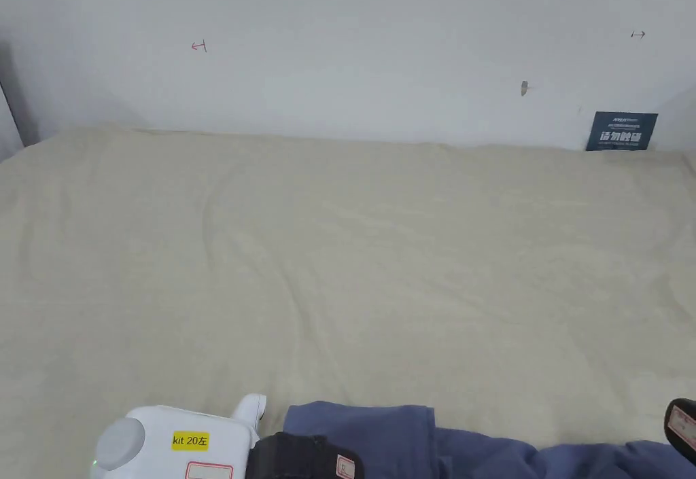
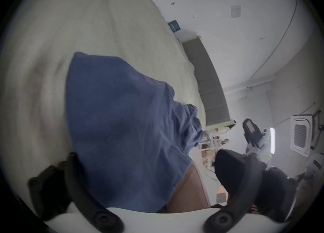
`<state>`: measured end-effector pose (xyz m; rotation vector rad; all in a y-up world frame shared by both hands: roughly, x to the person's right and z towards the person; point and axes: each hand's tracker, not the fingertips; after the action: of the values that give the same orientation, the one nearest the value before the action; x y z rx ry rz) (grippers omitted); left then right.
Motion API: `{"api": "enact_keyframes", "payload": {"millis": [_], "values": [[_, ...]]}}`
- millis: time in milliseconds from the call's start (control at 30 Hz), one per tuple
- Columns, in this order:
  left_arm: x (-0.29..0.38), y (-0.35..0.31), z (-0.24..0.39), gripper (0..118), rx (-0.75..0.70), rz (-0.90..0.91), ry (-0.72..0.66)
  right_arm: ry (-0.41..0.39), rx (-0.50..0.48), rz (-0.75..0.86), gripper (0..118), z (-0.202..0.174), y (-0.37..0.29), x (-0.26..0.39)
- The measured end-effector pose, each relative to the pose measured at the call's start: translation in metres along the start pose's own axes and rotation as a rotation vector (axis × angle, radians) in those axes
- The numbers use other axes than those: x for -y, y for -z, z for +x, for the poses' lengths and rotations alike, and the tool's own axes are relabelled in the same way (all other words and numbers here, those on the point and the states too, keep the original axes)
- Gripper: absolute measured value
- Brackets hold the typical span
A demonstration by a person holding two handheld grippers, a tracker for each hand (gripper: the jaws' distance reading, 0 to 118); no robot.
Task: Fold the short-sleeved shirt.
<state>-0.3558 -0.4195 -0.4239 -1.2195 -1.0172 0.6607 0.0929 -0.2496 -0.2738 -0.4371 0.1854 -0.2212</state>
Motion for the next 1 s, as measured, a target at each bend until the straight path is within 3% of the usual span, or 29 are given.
{"api": "enact_keyframes", "payload": {"millis": [33,67,100,133,200,400,567,667,833,1000], "values": [[0.002,-0.002,0.006,88,-0.053,0.025,0.024,0.005,-0.002,-0.003,0,0.0,0.001,0.001],[0.0,-0.001,0.011,42,-0.143,0.057,0.058,0.009,-0.007,-0.004,0,0.0,0.001,0.002],[-0.003,0.003,0.018,12,-0.329,0.044,0.101,0.013,-0.012,-0.006,0,0.0,0.002,0.004],[-0.002,0.004,0.018,12,-0.365,0.038,0.088,0.016,-0.014,-0.009,0,0.001,0.004,0.005],[0.0,-0.001,0.022,12,-0.276,0.024,0.0,0.017,-0.015,-0.016,0,0.002,0.006,0.007],[-0.007,-0.021,0.084,12,-0.615,0.019,0.277,0.012,-0.008,-0.029,0,0.007,0.008,0.013],[-0.011,-0.047,0.116,12,-0.923,0.057,0.274,0.018,-0.013,-0.028,0,0.009,0.008,0.014],[-0.012,-0.025,0.139,12,-1.055,0.009,0.405,0.039,-0.024,-0.023,0,0.01,0.007,0.014],[-0.023,0.046,0.184,12,-0.966,-0.074,0.526,0.052,-0.035,-0.015,0,0.016,0.0,0.017],[-0.043,0.128,0.213,12,-0.751,-0.179,0.488,0.059,-0.027,-0.004,0,0.024,-0.016,0.018]]}}
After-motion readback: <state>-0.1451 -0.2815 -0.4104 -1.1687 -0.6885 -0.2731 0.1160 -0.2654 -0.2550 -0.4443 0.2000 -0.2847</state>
